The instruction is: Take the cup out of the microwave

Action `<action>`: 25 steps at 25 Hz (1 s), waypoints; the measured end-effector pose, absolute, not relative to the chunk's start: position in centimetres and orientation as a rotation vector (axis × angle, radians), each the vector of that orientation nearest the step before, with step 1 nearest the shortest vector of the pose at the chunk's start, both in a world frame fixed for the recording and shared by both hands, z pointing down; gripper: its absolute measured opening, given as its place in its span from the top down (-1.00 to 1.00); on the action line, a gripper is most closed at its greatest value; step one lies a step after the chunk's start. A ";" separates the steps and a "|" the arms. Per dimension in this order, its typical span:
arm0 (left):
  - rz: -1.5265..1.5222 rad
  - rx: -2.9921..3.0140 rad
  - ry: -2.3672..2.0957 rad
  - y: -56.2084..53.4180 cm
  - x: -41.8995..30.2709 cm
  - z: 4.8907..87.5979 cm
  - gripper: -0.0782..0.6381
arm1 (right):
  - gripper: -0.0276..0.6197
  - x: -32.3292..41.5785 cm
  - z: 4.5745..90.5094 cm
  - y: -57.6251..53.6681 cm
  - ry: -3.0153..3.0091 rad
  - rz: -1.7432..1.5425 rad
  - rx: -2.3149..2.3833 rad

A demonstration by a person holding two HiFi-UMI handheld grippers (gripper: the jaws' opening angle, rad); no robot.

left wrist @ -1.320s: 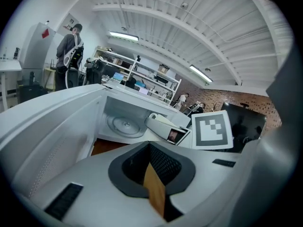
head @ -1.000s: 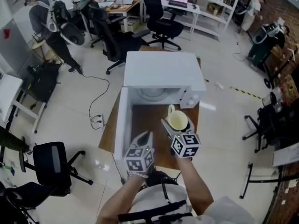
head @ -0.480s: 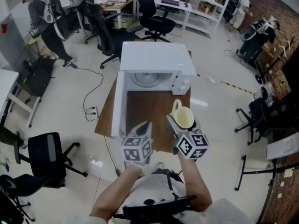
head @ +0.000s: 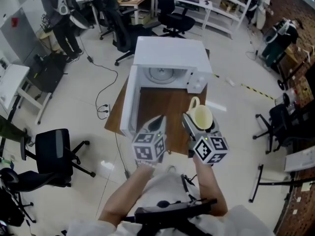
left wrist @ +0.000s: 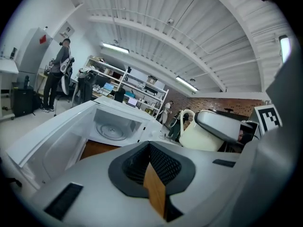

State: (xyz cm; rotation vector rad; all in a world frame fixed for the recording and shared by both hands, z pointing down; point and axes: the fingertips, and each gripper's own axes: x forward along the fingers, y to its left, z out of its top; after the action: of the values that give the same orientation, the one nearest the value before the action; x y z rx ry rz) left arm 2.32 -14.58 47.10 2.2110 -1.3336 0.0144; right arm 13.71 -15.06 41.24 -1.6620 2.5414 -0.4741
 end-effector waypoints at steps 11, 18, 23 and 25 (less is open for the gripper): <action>-0.023 2.150 -1.392 -13.4 1.5 46.9 0.80 | -0.56 14.2 40.9 -14.9 2.531 -0.522 -1.563; -0.017 2.142 -1.401 -13.7 1.3 46.9 0.80 | -0.56 13.5 40.9 -15.4 2.551 -0.530 -1.547; -0.017 2.149 -1.394 -13.9 1.5 47.0 0.80 | -0.56 13.6 40.9 -15.8 2.549 -0.520 -1.555; -0.016 2.151 -1.391 -14.0 1.5 47.0 0.80 | -0.56 13.5 40.9 -15.8 2.545 -0.523 -1.560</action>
State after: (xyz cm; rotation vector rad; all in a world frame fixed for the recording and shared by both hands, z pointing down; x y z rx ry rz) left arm 1.46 -14.02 47.05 2.1507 -1.3906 -0.0164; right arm 13.54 -15.79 40.89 -1.5599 2.5454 -0.5226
